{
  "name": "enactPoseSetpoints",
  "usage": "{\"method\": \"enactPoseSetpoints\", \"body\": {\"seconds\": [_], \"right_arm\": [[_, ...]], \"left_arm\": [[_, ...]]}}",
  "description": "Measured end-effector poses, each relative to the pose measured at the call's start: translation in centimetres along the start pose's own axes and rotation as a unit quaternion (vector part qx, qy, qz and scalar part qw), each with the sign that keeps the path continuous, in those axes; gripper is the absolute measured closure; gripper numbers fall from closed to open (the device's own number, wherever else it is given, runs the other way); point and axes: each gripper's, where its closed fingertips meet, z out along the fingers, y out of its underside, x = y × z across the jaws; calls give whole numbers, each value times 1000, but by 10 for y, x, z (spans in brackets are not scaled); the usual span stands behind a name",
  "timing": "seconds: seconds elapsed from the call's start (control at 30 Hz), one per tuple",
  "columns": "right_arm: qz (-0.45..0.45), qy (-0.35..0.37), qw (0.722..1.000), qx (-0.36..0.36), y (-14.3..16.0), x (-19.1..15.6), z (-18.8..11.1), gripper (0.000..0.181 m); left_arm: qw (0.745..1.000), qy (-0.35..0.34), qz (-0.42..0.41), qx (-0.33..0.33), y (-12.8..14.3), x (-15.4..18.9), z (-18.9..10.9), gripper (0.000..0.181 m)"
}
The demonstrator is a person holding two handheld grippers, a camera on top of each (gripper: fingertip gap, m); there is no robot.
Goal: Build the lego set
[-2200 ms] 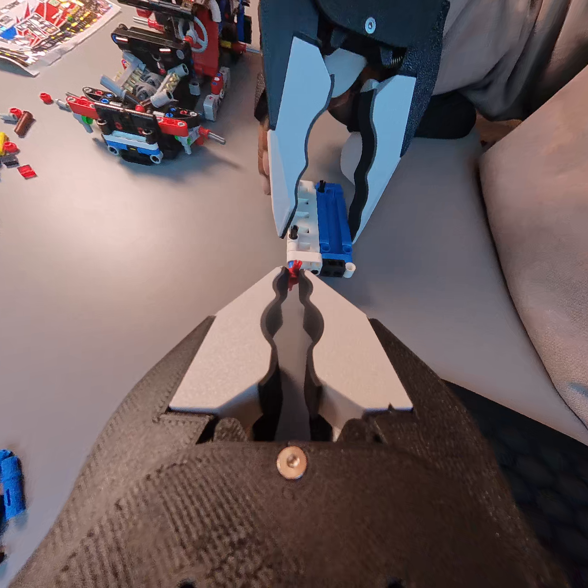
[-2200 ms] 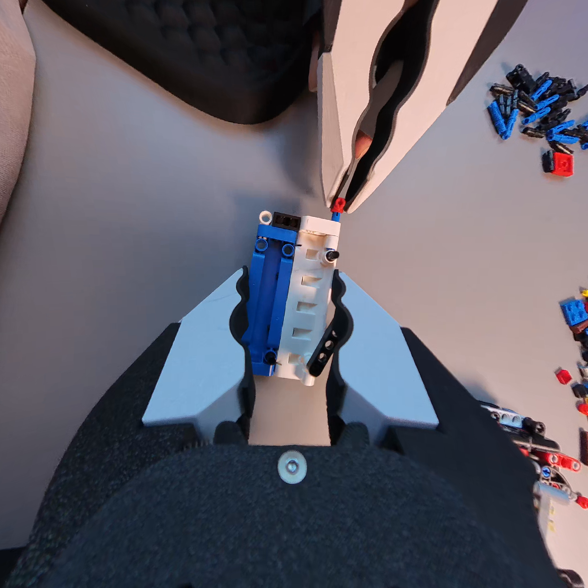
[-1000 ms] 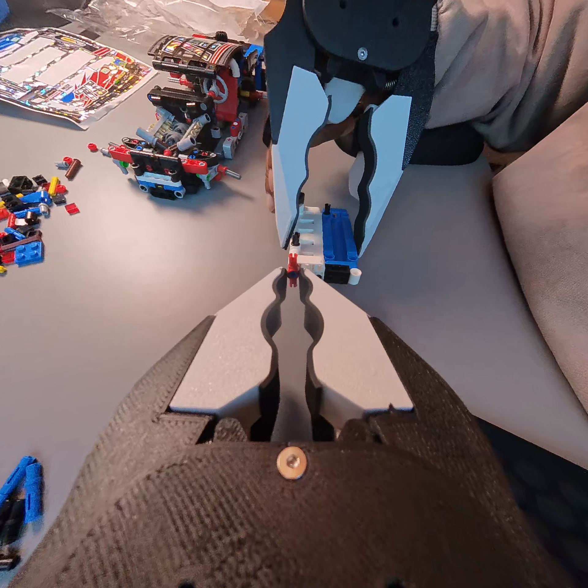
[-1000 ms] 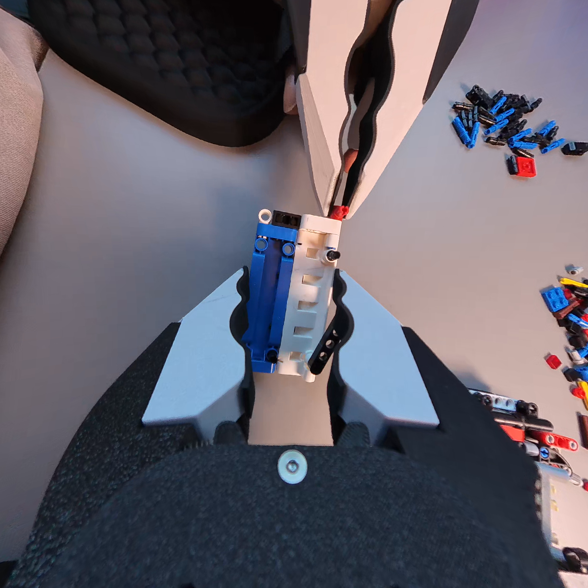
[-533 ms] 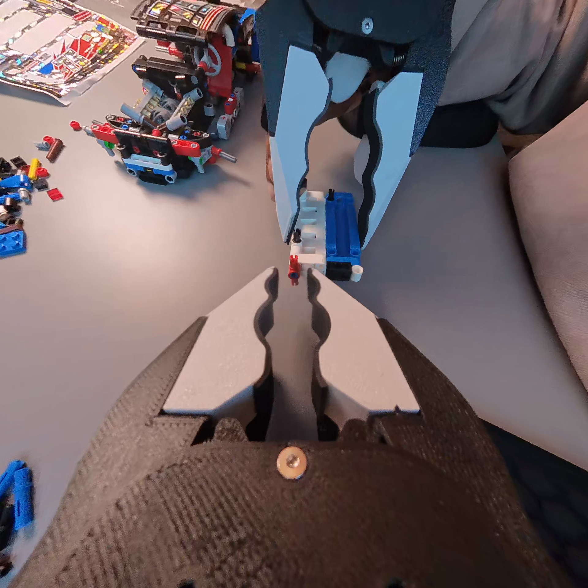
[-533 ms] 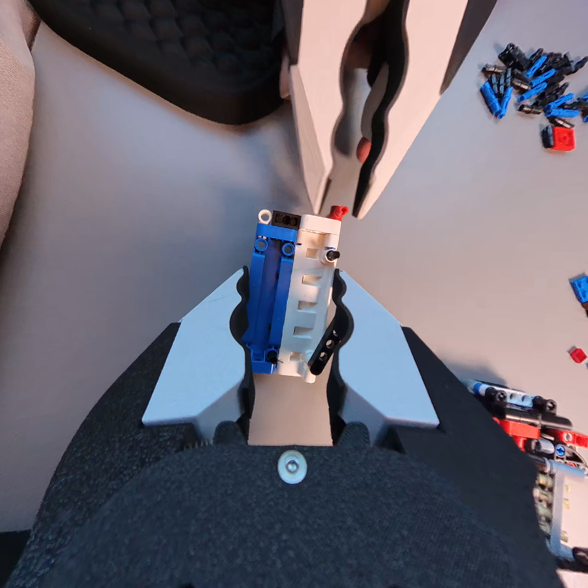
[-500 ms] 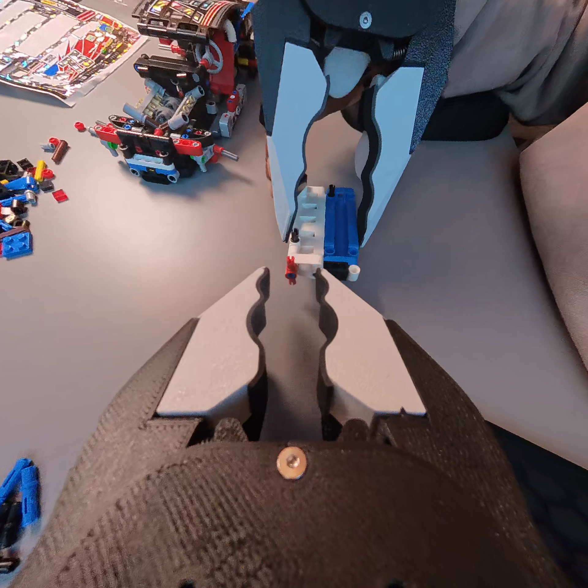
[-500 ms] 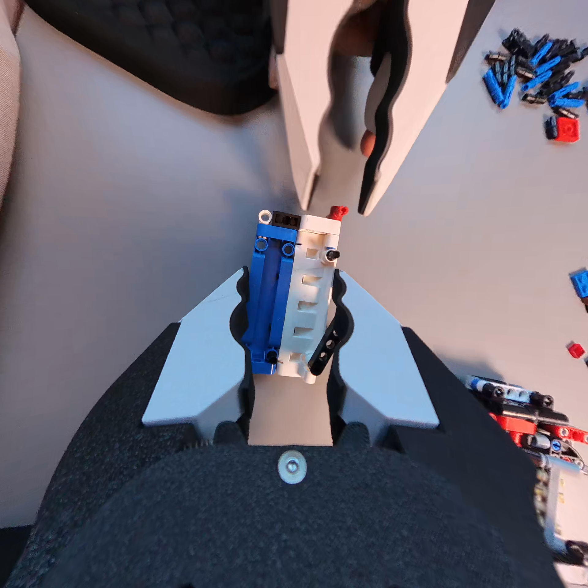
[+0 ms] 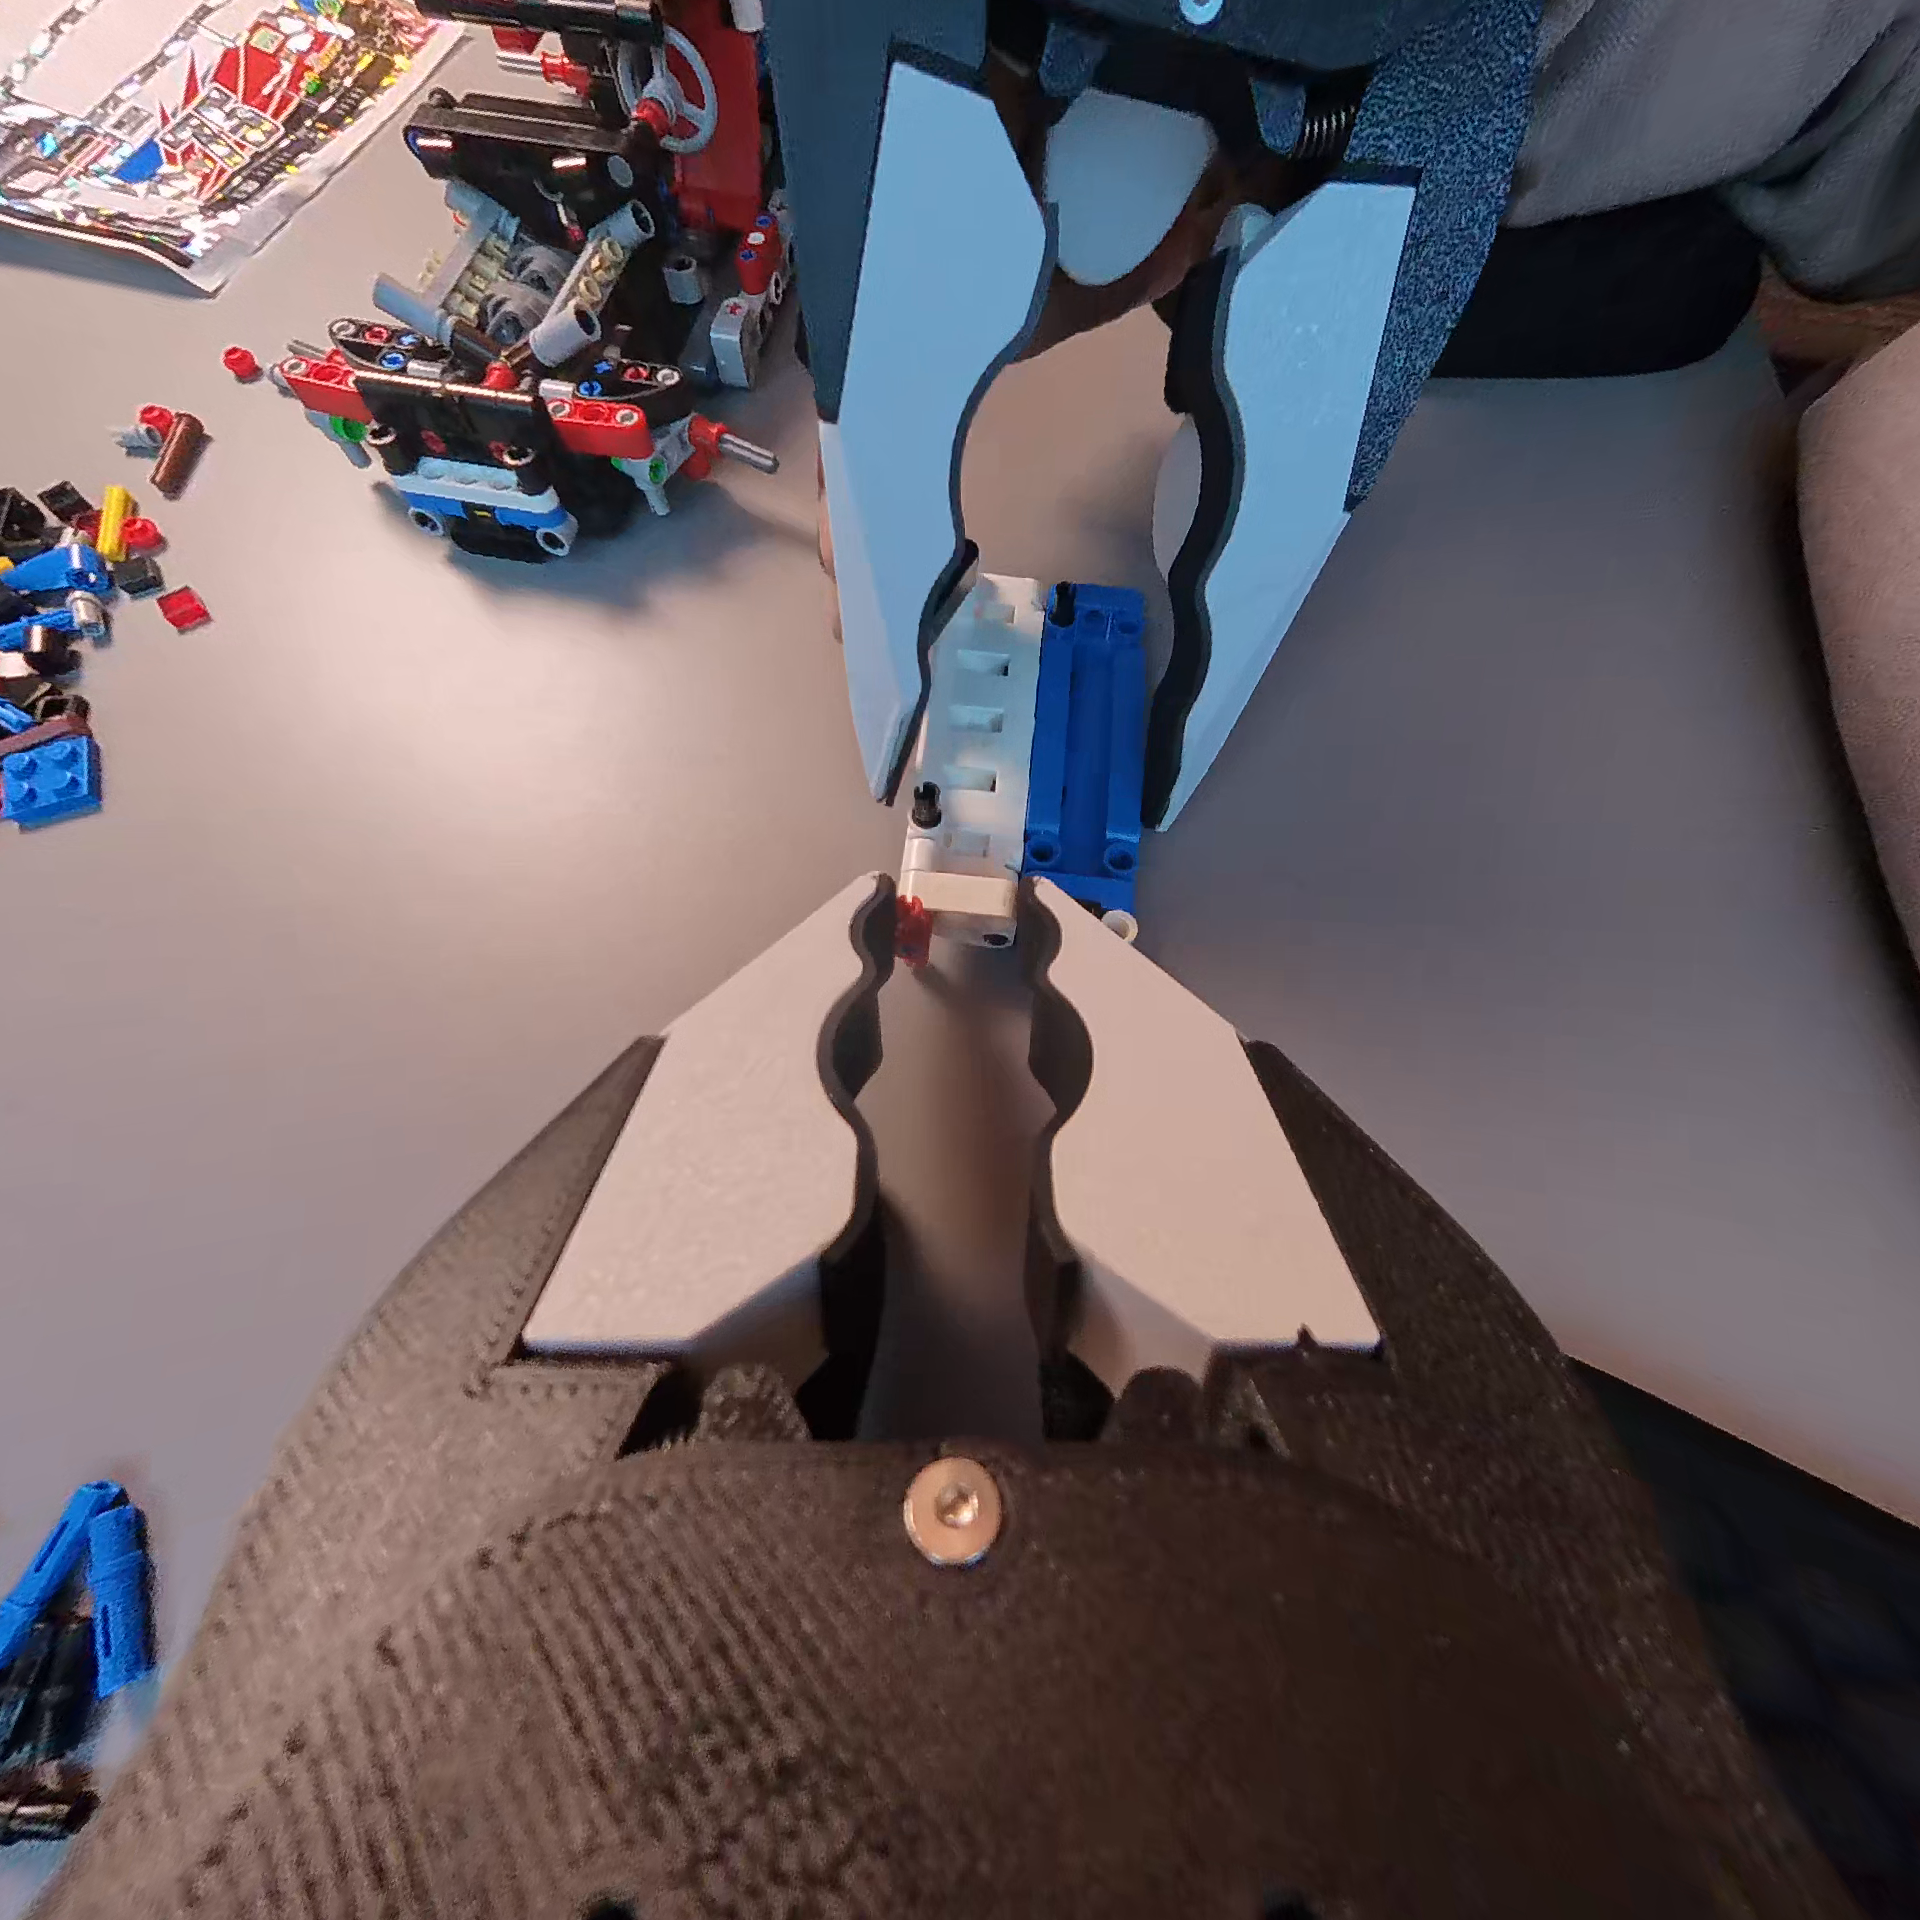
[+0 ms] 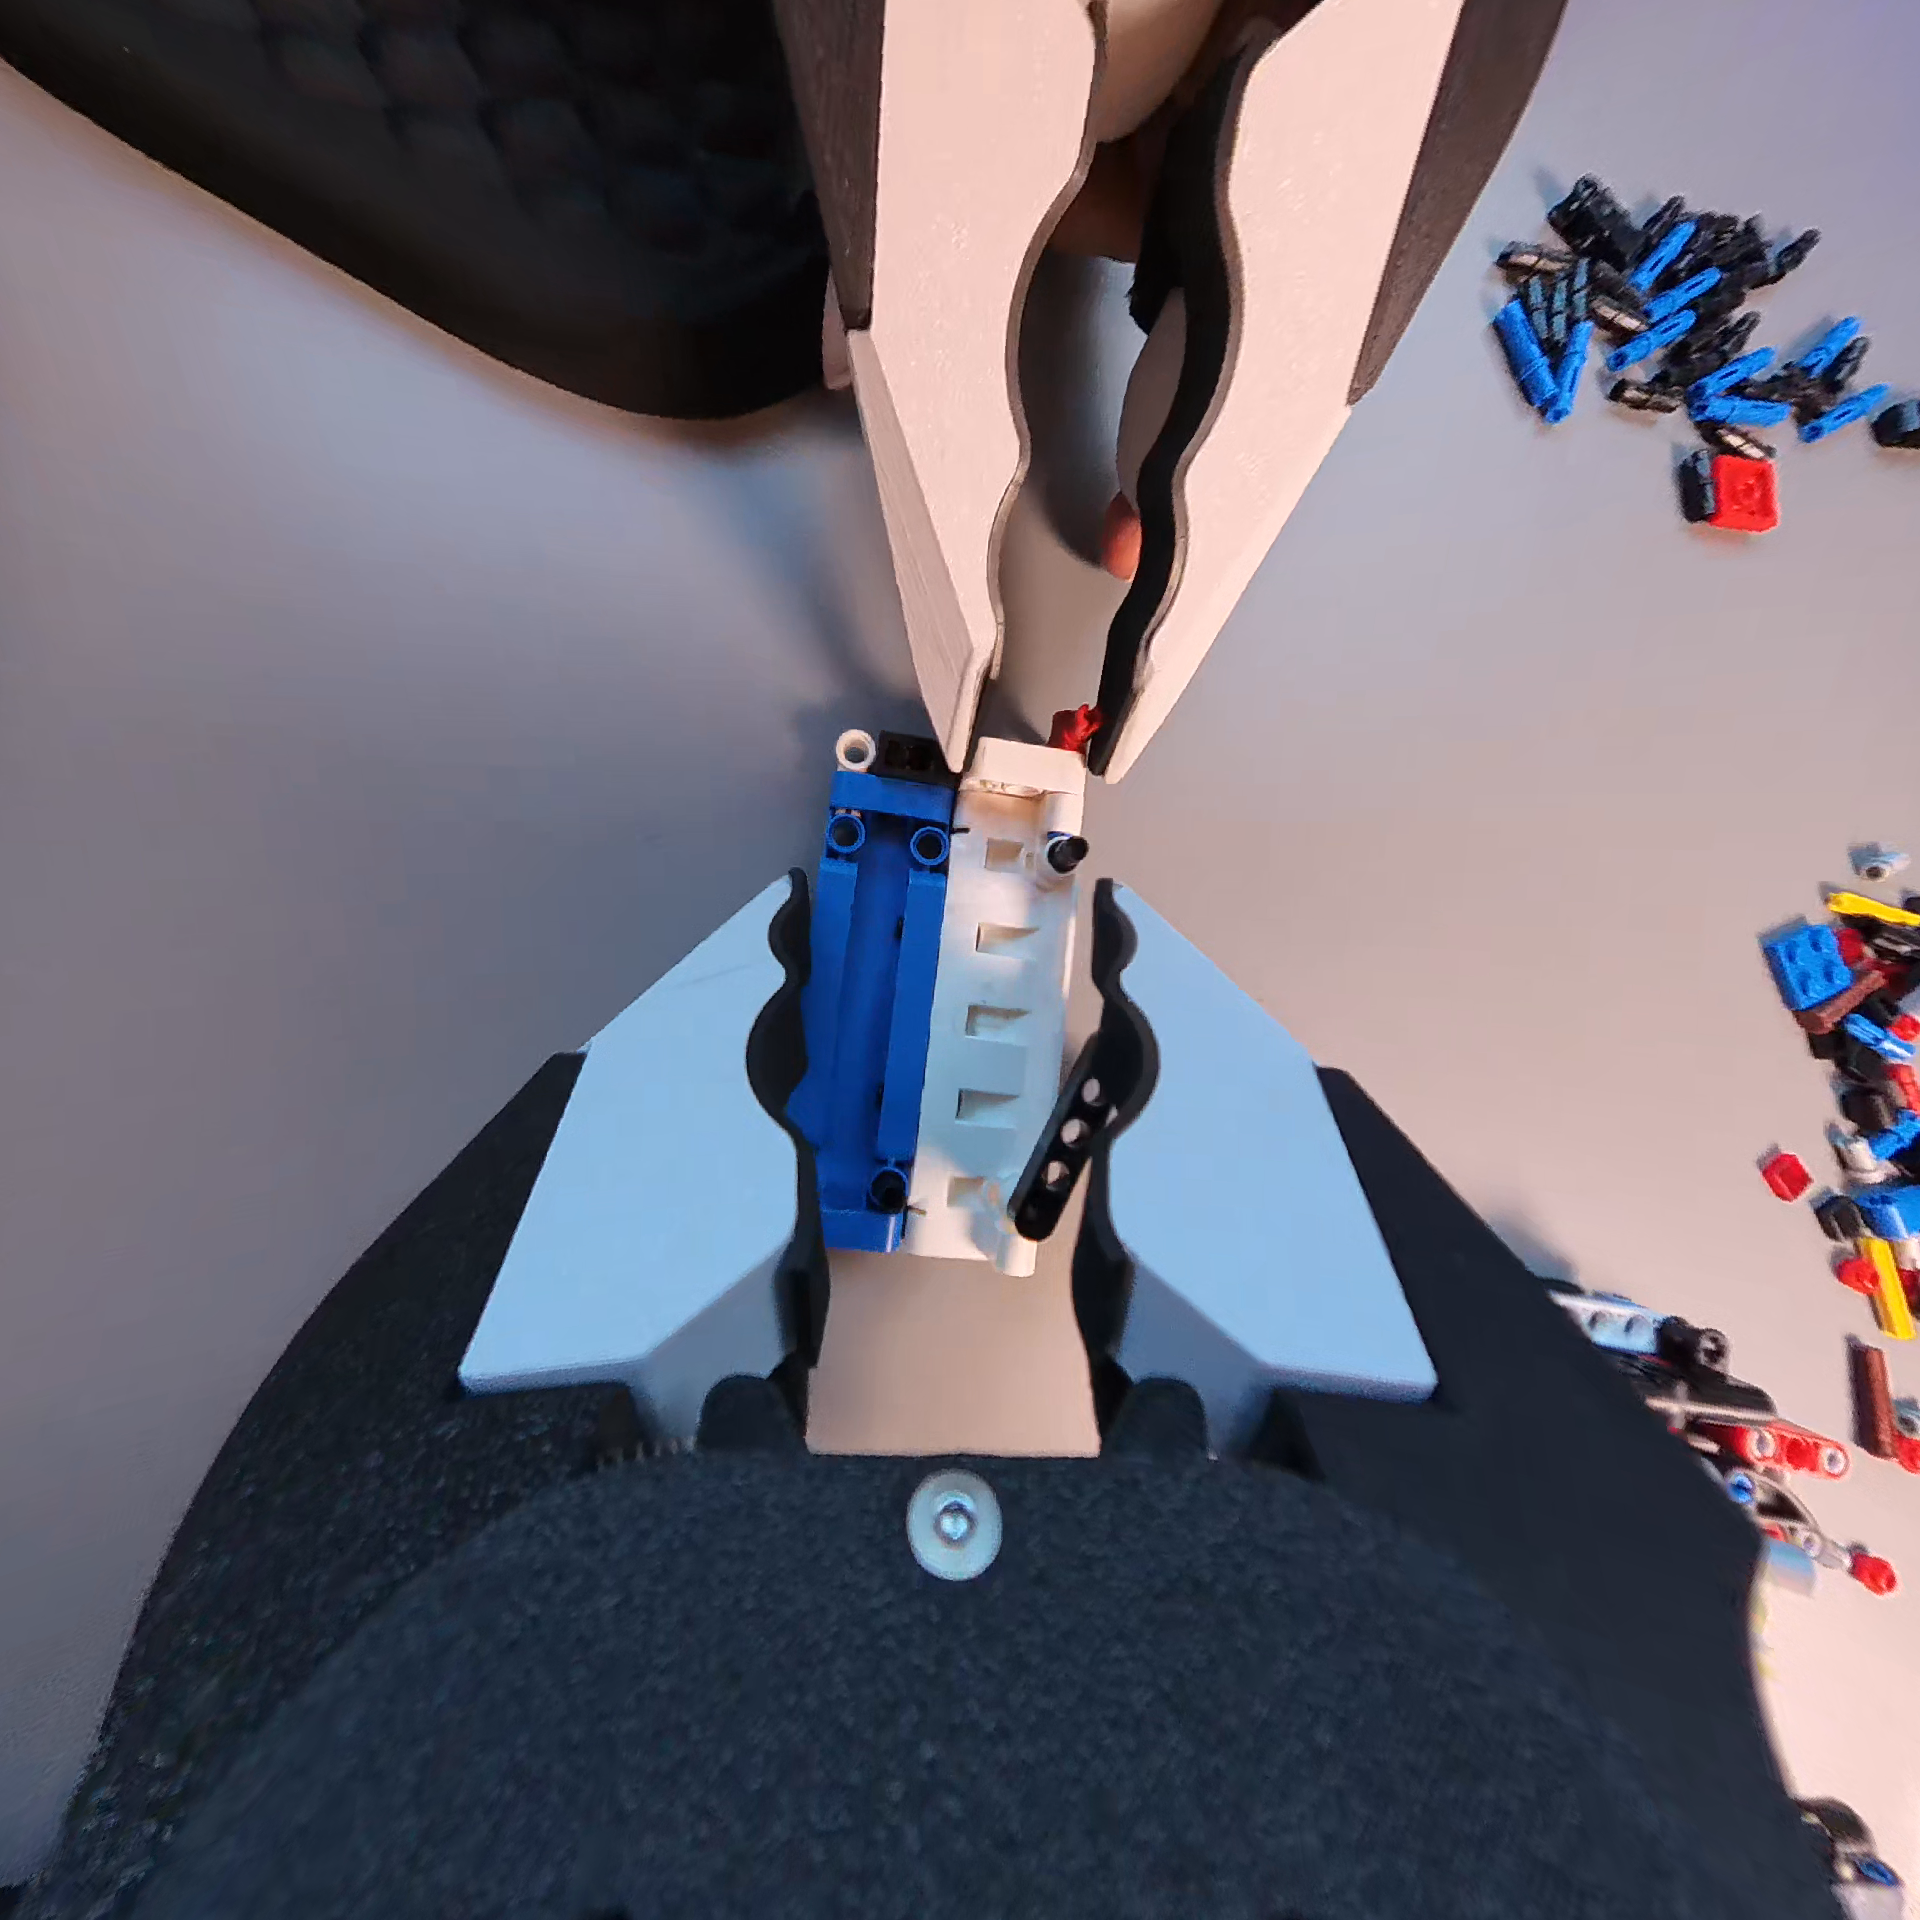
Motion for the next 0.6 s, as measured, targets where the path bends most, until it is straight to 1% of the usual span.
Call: {"method": "enactPoseSetpoints", "body": {"seconds": [0.07, 0.13, 0.2, 0.27, 0.33, 0.4, 0.43, 0.47, 0.5, 0.53, 0.6], "right_arm": [[7, 13, 1000, 25, -7, 4, -6, 125], [21, 38, 997, 71, -19, 14, -18, 123], [40, 73, 988, 131, -33, 28, -35, 123], [57, 128, 970, 200, -46, 49, -57, 125], [83, 194, 940, 268, -52, 74, -85, 135], [105, 259, 905, 321, -54, 99, -116, 146], [108, 303, 884, 341, -54, 117, -134, 158], [114, 351, 859, 355, -53, 138, -156, 172], [125, 387, 837, 366, -53, 161, -176, 179], [140, 411, 818, 378, -55, 184, -197, 181], [150, 466, 774, 401, -59, 233, -241, 181]], "left_arm": [[1000, -9, -5, 13, -3, -3, -3, 159], [999, -14, -18, 42, -9, -7, -9, 155], [995, -24, -38, 92, -20, -14, -21, 151], [983, -69, -54, 160, -36, -32, -39, 149], [960, -139, -64, 232, -51, -54, -67, 147], [932, -212, -74, 285, -59, -73, -95, 146], [918, -244, -77, 302, -59, -80, -107, 147], [906, -274, -81, 313, -58, -87, -116, 149], [896, -298, -87, 316, -55, -93, -123, 153], [891, -316, -93, 313, -52, -98, -126, 154], [888, -330, -102, 305, -47, -103, -126, 155]]}}
